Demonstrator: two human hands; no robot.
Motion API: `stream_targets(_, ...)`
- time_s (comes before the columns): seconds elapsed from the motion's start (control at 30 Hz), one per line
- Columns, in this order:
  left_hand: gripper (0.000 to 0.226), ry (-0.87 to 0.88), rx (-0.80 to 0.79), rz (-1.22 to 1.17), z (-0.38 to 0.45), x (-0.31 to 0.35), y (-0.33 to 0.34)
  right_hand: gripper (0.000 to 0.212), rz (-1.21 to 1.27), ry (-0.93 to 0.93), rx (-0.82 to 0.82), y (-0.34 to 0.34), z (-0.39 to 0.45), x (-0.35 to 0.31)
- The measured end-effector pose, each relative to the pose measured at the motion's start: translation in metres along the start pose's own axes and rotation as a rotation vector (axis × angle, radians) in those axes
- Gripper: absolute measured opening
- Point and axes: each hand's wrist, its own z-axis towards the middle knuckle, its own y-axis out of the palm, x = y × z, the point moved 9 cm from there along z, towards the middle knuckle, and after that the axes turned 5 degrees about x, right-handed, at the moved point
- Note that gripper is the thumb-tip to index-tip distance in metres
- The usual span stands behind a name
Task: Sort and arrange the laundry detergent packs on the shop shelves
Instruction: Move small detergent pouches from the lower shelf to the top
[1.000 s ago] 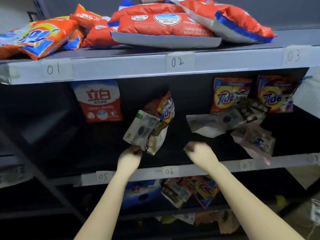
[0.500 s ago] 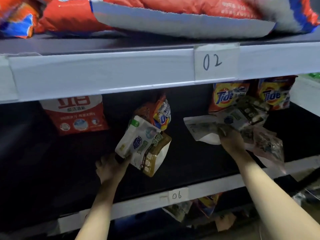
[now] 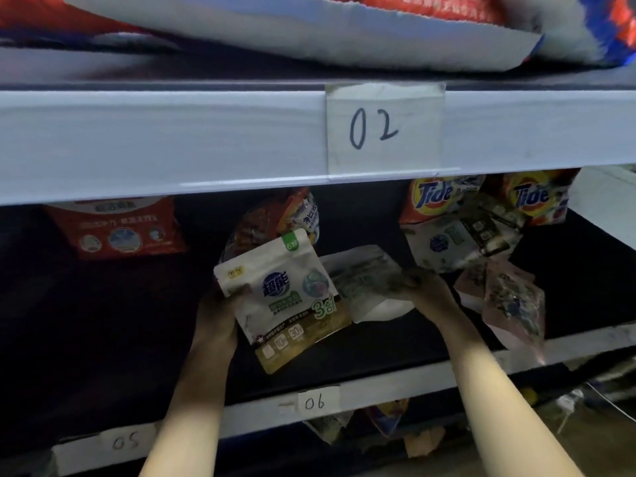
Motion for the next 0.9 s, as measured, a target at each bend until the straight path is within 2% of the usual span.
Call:
stream_targets(0.03, 0.017, 0.011, 0.029, -0.011, -0.002, 0.004, -0.002, 0.035, 0.003, 0.073, -0.067, 0.002, 0.004, 0.004)
stream_targets(0.1, 0.016, 0.056, 0.045, -0.024, -0.007, 0.019, 0.0, 0.047, -0.031, 0.167, -0.234, 0.016, 0.012, 0.013)
stream_targets(0.17, 0.022, 0.116, 0.031, -0.055, -0.015, 0.035, 0.005, 0.046, -0.11, 0.213, -0.322, 0.025, 0.014, 0.017)
stream_targets(0.23, 0.019, 0.19, 0.03, -0.04, -0.027, 0.05, 0.011, 0.038, 0.019, 0.25, -0.318, 0.027, 0.015, 0.017)
stream_targets(0.33, 0.012, 0.196, 0.005, 0.002, -0.04, 0.045, 0.02, 0.011, 0.48, 0.226, -0.24, 0.025, 0.014, 0.012)
stream_targets(0.4, 0.016, 0.125, -0.004, 0.034, -0.047, 0.027, 0.019, 0.014, 0.639, 0.195, -0.202, 0.024, 0.01, 0.011)
stream_targets(0.5, 0.031, 0.052, -0.059, 0.133, -0.056, 0.0, 0.016, 0.037, 0.801, 0.224, -0.168, 0.027, -0.003, 0.014)
stream_targets(0.57, 0.036, 0.045, -0.081, 0.195, -0.06, -0.007, 0.015, 0.039, 0.879, 0.256, -0.152, 0.03, -0.016, 0.02)
stream_targets(0.67, 0.03, 0.043, -0.119, 0.204, -0.061, -0.002, 0.02, 0.04, 0.966, 0.297, -0.095, 0.031, -0.039, 0.027)
stream_targets(0.73, 0.024, 0.023, -0.157, 0.186, -0.062, 0.001, 0.028, 0.042, 1.072, 0.364, 0.005, 0.022, -0.055, 0.032)
stream_targets(0.8, 0.023, 0.008, -0.215, 0.181, -0.066, 0.001, 0.041, 0.054, 1.16, 0.389, 0.121, 0.005, -0.073, 0.037)
stream_targets(0.9, 0.022, -0.005, -0.345, 0.183, -0.077, -0.003, 0.072, 0.043, 1.145, 0.349, 0.312, -0.033, -0.107, 0.049)
